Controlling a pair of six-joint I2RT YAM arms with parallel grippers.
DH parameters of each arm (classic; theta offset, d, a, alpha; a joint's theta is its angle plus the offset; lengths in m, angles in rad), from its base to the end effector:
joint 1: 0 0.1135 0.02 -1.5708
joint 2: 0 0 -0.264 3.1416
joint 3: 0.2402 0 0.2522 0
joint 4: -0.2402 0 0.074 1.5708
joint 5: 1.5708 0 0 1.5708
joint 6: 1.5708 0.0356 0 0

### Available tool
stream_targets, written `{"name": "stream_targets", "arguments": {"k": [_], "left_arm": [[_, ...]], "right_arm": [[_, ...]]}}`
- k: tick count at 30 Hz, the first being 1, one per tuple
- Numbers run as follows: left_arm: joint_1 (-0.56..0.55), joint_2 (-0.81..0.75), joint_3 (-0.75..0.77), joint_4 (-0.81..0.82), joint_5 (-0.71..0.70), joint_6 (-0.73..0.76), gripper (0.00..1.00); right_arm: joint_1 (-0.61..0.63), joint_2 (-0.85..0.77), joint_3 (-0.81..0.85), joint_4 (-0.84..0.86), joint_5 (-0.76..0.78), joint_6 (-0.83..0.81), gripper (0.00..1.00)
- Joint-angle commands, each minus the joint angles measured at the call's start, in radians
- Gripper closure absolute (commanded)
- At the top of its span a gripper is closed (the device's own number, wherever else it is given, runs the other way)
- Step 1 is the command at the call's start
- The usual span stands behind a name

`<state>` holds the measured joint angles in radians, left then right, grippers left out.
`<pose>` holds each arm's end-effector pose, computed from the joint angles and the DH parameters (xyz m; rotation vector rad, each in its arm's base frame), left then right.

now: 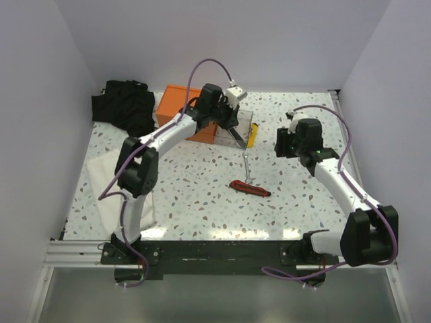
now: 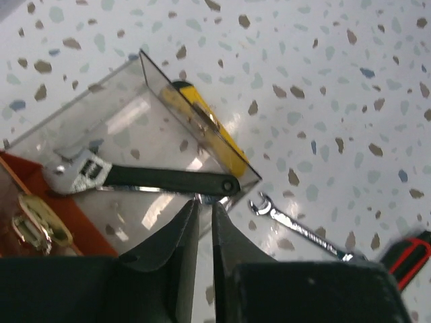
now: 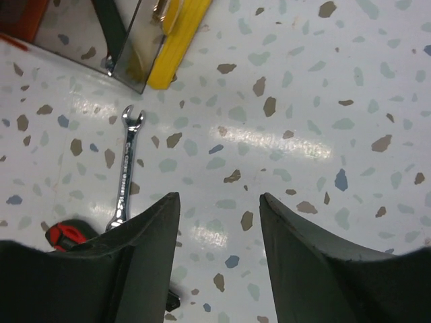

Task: Sort the tools into containers

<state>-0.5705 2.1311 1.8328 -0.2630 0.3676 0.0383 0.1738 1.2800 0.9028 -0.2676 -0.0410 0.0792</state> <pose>0.4163 -0.2823 0.2654 0.8592 1.9945 -0.7013 0.2772 0.0502 0.2661 -0.1277 2.2176 0.1851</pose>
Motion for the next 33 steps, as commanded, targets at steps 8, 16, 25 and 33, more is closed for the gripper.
{"name": "stream_targets", "arguments": {"k": [8,16,25,33], "left_arm": [[0.001,-0.569,-0.412,0.16,-0.06,0.083,0.62],[0.023,-0.77,-0.566,0.12,-0.285,0.137,0.56],[0.187,-0.889,-0.682,0.145,-0.219,0.064,0.56],[0.208,-0.956,-0.745,0.145,-0.231,0.069,0.56]], "right_arm": [[0.145,0.1,-0.027,0.097,-0.073,0.059,0.47],[0.332,0.323,0.05,0.102,0.176,0.148,0.46],[0.358,0.485,0.145,0.097,0.25,0.156,0.5],[0.401,0.548,0.107,0.051,0.273,0.229,0.57]]}}
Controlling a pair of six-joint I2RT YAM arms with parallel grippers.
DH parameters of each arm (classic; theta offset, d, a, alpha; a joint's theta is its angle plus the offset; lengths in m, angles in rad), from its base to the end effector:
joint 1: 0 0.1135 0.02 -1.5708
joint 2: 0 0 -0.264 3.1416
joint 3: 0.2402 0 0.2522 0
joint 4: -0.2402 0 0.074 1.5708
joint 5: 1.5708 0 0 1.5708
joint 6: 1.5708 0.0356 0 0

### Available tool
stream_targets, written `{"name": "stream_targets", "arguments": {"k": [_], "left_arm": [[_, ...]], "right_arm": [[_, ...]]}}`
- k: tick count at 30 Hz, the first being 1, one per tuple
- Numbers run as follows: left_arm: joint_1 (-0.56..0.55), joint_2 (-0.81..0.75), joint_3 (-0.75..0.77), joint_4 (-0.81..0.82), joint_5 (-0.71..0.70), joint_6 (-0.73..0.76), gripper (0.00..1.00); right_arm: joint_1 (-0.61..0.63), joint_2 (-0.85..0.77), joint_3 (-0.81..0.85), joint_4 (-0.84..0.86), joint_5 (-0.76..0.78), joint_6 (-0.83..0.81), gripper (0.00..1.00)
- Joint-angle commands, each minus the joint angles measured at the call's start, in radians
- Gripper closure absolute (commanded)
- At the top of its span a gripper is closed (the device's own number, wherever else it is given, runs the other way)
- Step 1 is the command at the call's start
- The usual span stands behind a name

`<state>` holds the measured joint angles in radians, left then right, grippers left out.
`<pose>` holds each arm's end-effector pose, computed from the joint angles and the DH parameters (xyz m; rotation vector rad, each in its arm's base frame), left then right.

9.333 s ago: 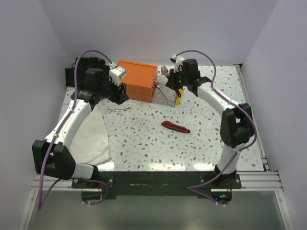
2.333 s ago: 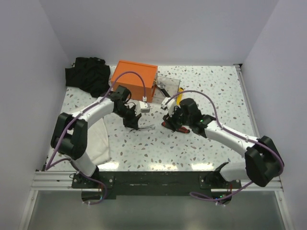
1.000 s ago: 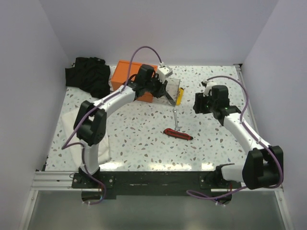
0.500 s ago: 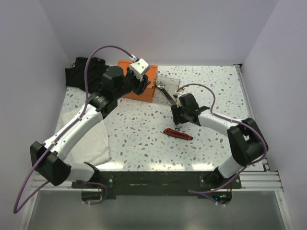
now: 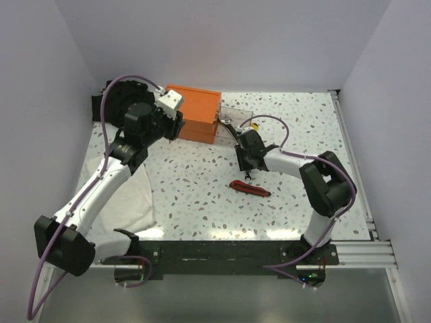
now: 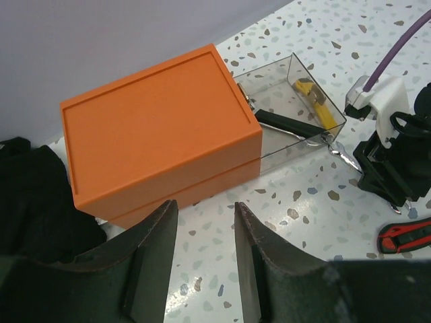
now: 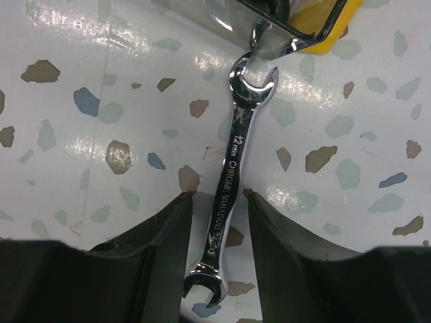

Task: Sort the tools into containers

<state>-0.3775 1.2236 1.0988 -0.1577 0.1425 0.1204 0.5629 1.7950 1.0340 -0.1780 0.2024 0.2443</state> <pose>0.2636 -0.1100 0.3603 0.5546 1.7772 -0.3106 0.3098 0.1870 0.1575 -0.3125 2.4647 0.0868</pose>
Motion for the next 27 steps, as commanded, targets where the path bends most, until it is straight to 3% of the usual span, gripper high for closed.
{"name": "stream_targets", "arguments": {"k": [1,10,14,17,23,27], "left_arm": [[0.02,-0.05,-0.011,0.04,-0.009,-0.013,0.56],[0.048,-0.047,0.006,0.034,-0.001,-0.018,0.55],[0.061,-0.024,0.029,0.037,0.008,-0.03,0.55],[0.069,-0.006,0.047,0.04,0.019,-0.034,0.55],[0.075,0.019,0.065,0.033,0.016,-0.01,0.55],[0.075,0.046,0.079,0.035,0.017,0.001,0.55]], "right_arm": [[0.012,0.037,-0.032,-0.041,0.013,0.067,0.57],[0.011,0.043,-0.138,-0.069,-0.123,0.092,0.67],[-0.01,0.038,-0.152,-0.084,-0.136,0.099,0.82],[-0.02,0.047,-0.146,-0.095,-0.136,0.104,1.0],[-0.021,-0.074,-0.155,-0.084,-0.21,0.031,1.0],[-0.02,-0.3,-0.138,-0.13,-0.297,-0.037,1.0]]}}
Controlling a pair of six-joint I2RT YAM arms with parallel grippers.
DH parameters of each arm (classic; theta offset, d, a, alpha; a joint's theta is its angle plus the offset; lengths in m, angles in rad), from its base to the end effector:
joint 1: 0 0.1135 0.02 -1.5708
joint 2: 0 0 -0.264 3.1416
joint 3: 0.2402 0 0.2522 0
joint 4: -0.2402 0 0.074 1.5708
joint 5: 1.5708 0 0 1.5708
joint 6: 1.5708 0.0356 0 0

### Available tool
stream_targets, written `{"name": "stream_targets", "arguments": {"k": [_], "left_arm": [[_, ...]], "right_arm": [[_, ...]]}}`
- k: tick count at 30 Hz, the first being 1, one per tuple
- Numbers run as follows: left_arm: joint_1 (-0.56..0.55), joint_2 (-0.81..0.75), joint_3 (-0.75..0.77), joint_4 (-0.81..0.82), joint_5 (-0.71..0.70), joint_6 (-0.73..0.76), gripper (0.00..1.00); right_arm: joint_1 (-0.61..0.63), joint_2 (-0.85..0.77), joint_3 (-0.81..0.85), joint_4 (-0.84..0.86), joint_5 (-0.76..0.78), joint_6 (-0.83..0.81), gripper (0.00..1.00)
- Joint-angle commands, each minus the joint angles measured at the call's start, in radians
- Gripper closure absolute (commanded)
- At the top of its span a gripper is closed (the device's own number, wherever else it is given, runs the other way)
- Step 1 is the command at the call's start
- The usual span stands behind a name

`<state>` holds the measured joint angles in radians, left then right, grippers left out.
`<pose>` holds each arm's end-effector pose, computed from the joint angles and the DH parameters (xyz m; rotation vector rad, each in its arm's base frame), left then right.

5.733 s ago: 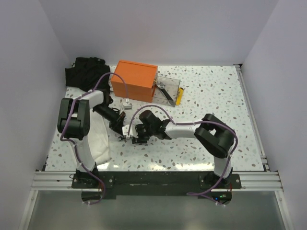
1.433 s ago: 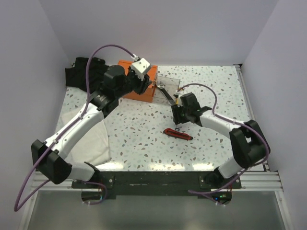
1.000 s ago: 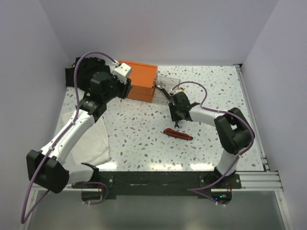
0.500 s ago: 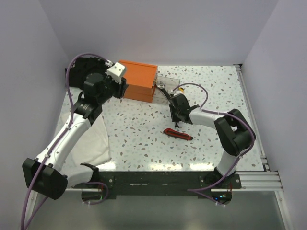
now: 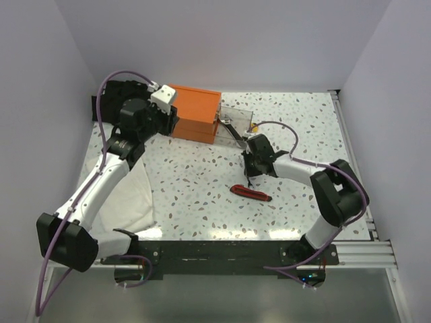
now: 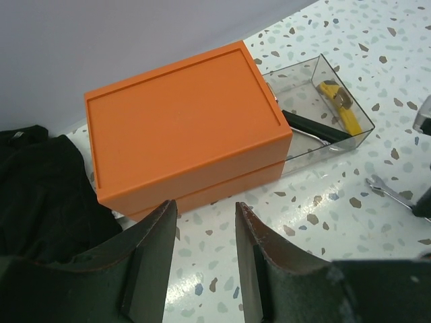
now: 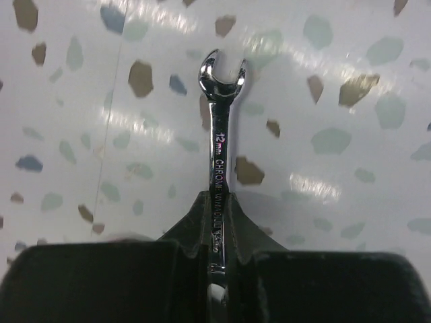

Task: Sort the tools into containers

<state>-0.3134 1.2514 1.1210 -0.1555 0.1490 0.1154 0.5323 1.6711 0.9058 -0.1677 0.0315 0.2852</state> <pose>0.2767 -0.0952 0.3610 0.4971 1.7949 -0.2757 0.2848 0.1665 0.1617 -0.2985 2.5107 0.2952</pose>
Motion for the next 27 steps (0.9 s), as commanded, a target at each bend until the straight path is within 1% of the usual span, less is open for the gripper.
{"name": "stream_targets", "arguments": {"k": [1,2,4,7,9,11,12,13,14,16,17,19,23,27], "left_arm": [[0.011,0.031,0.059,0.033,0.012,0.007,0.55],[0.011,0.037,0.066,0.036,0.015,0.006,0.55],[0.011,0.052,0.074,0.042,0.026,0.006,0.55],[0.011,0.068,0.079,0.05,0.037,-0.002,0.55],[0.011,0.071,0.08,0.05,0.046,-0.008,0.55],[0.011,0.072,0.077,0.047,0.099,0.001,0.53],[0.007,0.072,0.073,0.04,0.136,0.01,0.52],[0.002,0.069,0.059,0.039,0.214,0.02,0.49],[-0.004,0.072,0.056,0.03,0.265,0.051,0.48],[-0.039,0.078,0.051,-0.019,0.316,0.092,0.45],[-0.052,0.075,0.046,-0.029,0.317,0.118,0.44],[-0.07,0.072,0.04,-0.045,0.314,0.13,0.43],[-0.07,0.063,0.04,-0.047,0.288,0.136,0.43],[-0.07,0.036,0.019,-0.038,0.267,0.141,0.43]], "right_arm": [[0.011,-0.209,-0.005,-0.153,-0.145,-0.087,1.0],[0.009,-0.233,0.001,-0.151,-0.188,-0.092,1.0],[0.009,-0.301,0.007,-0.159,-0.205,-0.098,1.0],[0.009,-0.336,0.022,-0.151,-0.214,-0.095,1.0],[0.009,-0.337,0.027,-0.13,-0.183,-0.08,1.0],[0.006,-0.335,0.013,-0.121,-0.122,-0.074,0.99],[0.003,-0.333,0.004,-0.119,-0.099,-0.07,0.88],[-0.008,-0.324,-0.007,-0.125,-0.075,-0.043,0.77],[-0.018,-0.321,-0.013,-0.154,-0.05,-0.022,0.59],[-0.047,-0.306,-0.042,-0.168,-0.033,0.037,0.5],[-0.054,-0.286,-0.05,-0.171,-0.006,0.051,0.49],[-0.057,-0.269,-0.073,-0.162,0.016,0.069,0.49],[-0.057,-0.211,-0.077,-0.118,0.059,0.065,0.49],[-0.064,-0.13,-0.055,-0.116,0.085,0.051,0.5]]}}
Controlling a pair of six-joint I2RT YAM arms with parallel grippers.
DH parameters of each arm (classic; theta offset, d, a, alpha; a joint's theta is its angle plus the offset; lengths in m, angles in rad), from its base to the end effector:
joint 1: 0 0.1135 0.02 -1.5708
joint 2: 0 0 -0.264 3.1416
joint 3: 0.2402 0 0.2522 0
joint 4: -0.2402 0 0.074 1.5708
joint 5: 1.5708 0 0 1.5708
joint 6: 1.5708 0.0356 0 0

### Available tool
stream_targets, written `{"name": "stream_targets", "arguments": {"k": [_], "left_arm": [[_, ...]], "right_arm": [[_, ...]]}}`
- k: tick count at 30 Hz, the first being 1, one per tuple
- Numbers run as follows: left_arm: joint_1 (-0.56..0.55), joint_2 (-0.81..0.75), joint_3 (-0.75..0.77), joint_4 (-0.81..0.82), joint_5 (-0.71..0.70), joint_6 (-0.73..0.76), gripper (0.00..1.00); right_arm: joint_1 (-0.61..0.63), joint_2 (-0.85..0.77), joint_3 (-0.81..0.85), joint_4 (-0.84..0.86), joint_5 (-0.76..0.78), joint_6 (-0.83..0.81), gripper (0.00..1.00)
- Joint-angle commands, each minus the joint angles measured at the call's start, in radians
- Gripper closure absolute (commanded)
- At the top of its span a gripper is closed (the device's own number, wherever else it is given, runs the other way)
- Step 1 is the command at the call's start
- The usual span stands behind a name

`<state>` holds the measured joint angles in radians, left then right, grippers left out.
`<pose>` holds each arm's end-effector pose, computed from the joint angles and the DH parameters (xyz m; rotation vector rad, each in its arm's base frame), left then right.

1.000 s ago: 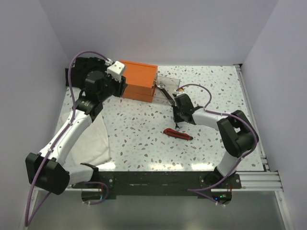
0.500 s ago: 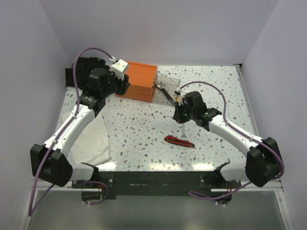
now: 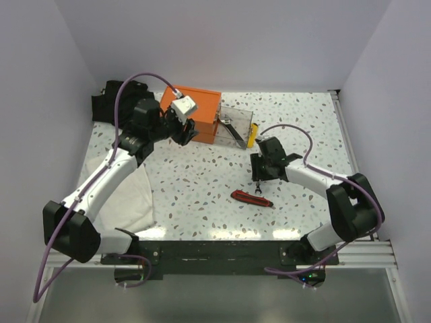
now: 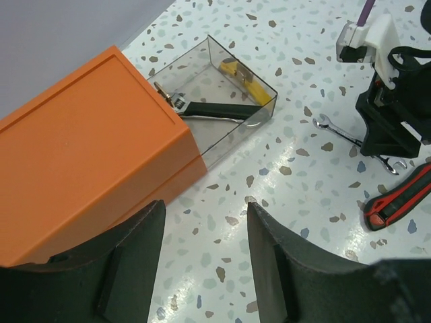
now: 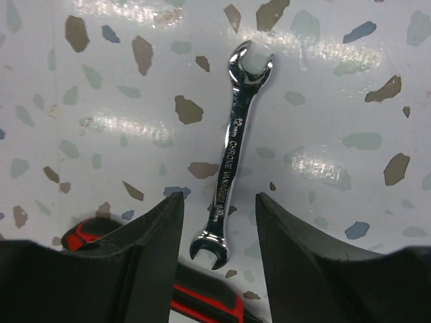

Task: Sort the tools into containers

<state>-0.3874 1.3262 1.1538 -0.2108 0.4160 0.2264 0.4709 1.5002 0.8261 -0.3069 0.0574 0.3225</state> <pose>0.2784 -0.1291 0.3469 0.8471 1.7607 -0.5119 0.2604 0.1303 0.1798 -0.1679 2.5609 0.2332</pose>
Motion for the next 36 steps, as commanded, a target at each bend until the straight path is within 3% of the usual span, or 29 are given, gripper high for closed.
{"name": "stream_targets", "arguments": {"k": [1,4,7,15,22,27,31,36], "left_arm": [[0.004,-0.044,-0.02,0.016,0.0,0.04,0.43],[0.005,-0.071,-0.051,-0.015,0.0,0.08,0.43],[0.012,-0.104,-0.083,-0.05,0.009,0.115,0.43],[0.053,-0.17,-0.164,-0.182,0.026,0.243,0.4],[0.058,-0.214,-0.27,-0.311,0.093,0.48,0.4],[0.058,-0.179,-0.344,-0.37,0.127,0.654,0.4],[0.058,-0.142,-0.374,-0.366,0.141,0.749,0.4],[0.055,-0.027,-0.364,-0.4,0.225,0.896,0.39]], "right_arm": [[-0.006,0.055,0.031,0.026,0.05,0.004,0.5],[-0.006,0.113,0.038,0.058,-0.019,-0.013,0.55],[0.008,0.185,0.047,0.097,-0.163,-0.049,0.74],[0.178,0.38,0.186,0.109,-0.303,-0.152,0.79],[0.397,0.482,0.338,0.089,-0.367,-0.25,0.84],[0.376,0.41,0.324,0.071,-0.324,-0.229,0.81],[0.319,0.264,0.269,0.054,-0.337,-0.264,0.64],[0.25,0.062,0.153,0.043,-0.355,-0.275,0.57]]}}
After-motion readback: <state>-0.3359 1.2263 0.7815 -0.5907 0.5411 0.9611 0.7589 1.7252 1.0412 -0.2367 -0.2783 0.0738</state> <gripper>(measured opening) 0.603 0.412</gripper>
